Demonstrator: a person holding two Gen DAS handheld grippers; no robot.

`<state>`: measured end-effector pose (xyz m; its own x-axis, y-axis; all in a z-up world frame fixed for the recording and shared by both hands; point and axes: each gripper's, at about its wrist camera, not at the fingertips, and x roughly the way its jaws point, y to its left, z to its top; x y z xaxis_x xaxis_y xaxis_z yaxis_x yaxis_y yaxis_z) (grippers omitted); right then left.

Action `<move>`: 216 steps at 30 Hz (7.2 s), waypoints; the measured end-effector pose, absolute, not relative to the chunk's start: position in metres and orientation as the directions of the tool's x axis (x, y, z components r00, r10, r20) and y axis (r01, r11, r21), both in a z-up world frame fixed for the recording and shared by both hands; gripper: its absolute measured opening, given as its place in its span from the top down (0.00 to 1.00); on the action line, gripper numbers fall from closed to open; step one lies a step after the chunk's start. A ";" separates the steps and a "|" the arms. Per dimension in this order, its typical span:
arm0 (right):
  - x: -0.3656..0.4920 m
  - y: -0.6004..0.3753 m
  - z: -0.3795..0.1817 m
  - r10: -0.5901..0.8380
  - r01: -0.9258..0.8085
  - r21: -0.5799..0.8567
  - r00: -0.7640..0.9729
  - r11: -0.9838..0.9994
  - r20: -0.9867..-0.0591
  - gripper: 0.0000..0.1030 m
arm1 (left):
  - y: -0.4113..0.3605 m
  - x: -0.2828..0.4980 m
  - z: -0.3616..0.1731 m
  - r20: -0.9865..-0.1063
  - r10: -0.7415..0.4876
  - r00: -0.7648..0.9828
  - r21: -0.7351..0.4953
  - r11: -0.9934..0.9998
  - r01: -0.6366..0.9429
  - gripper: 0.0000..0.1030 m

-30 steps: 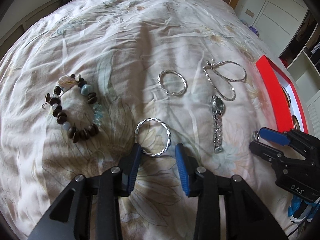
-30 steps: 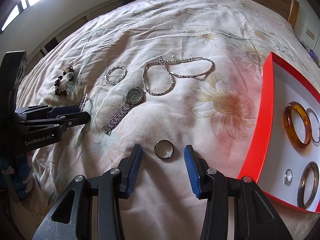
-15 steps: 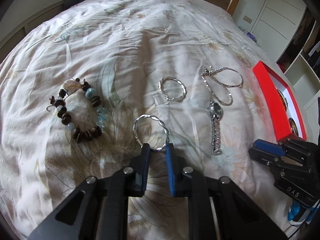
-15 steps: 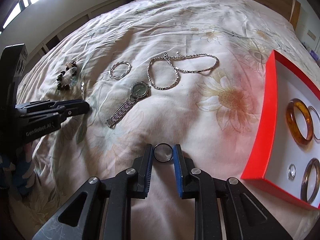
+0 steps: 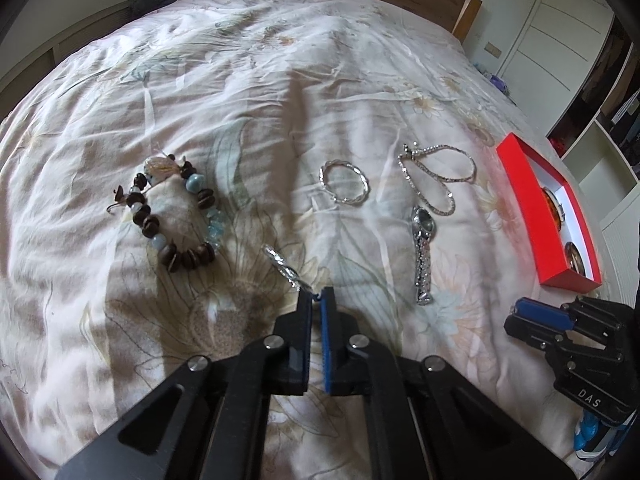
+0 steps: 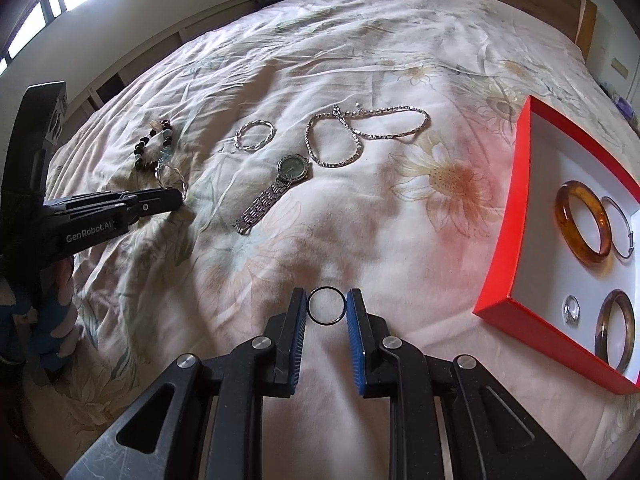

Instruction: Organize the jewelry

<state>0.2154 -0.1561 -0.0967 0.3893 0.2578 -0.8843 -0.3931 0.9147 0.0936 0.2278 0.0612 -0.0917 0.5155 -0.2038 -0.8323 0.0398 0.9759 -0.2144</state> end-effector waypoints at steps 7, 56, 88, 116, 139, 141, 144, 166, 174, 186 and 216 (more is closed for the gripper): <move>0.211 -0.161 -0.090 0.258 -0.387 0.092 0.404 0.918 -0.878 0.80 | 0.064 0.222 -0.077 -0.799 -0.227 0.557 -0.244 0.969 0.044 0.97; 0.356 -0.402 -0.089 0.039 -0.072 0.003 0.498 0.997 -0.866 0.80 | -0.267 0.337 -0.078 -0.791 -0.517 0.328 -0.303 0.796 0.524 0.96; 0.212 -0.366 0.005 0.048 -0.019 0.046 0.602 0.999 -0.797 0.63 | -0.207 0.240 -0.010 -0.780 -0.503 0.372 -0.308 0.826 0.472 0.95; 0.042 -0.238 0.099 0.199 -0.186 0.094 0.702 0.978 -0.684 0.59 | -0.003 0.047 0.062 -0.728 -0.279 0.627 -0.169 0.958 0.231 0.94; 0.001 -0.173 0.083 0.271 -0.284 0.102 0.659 0.953 -0.702 0.56 | 0.047 -0.010 0.086 -0.668 -0.064 0.741 -0.057 0.998 0.035 0.71; 0.003 -0.172 0.081 0.273 -0.278 0.111 0.659 0.954 -0.700 0.56 | 0.047 -0.009 0.084 -0.668 -0.056 0.742 -0.045 0.998 0.035 0.71; 0.011 -0.169 0.077 0.268 -0.263 0.120 0.654 0.957 -0.707 0.56 | 0.047 -0.006 0.081 -0.670 -0.047 0.741 -0.029 0.999 0.038 0.71; 0.068 -0.127 0.027 0.242 -0.262 0.113 0.540 0.958 -0.806 0.56 | 0.084 0.045 0.028 -0.755 -0.073 0.651 -0.096 0.995 0.000 0.71; 0.095 -0.121 -0.003 0.239 -0.265 0.119 0.483 0.957 -0.842 0.56 | 0.101 0.076 -0.003 -0.798 -0.056 0.600 -0.107 0.993 -0.049 0.68; 0.173 -0.109 -0.048 0.270 -0.293 0.154 0.415 0.944 -0.869 0.56 | 0.152 0.160 -0.023 -0.794 -0.062 0.605 -0.198 0.967 -0.160 0.57; 0.312 -0.095 -0.123 0.329 -0.190 0.274 0.398 0.943 -0.856 0.59 | 0.174 0.281 -0.092 -0.840 -0.084 0.537 -0.248 0.938 -0.241 0.58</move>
<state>0.3123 -0.0953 -0.1230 0.3983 0.3286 -0.8564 -0.1897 0.9430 0.2736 0.2806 0.1741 -0.0924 0.5367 -0.0836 -0.8396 -0.2412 0.9384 -0.2476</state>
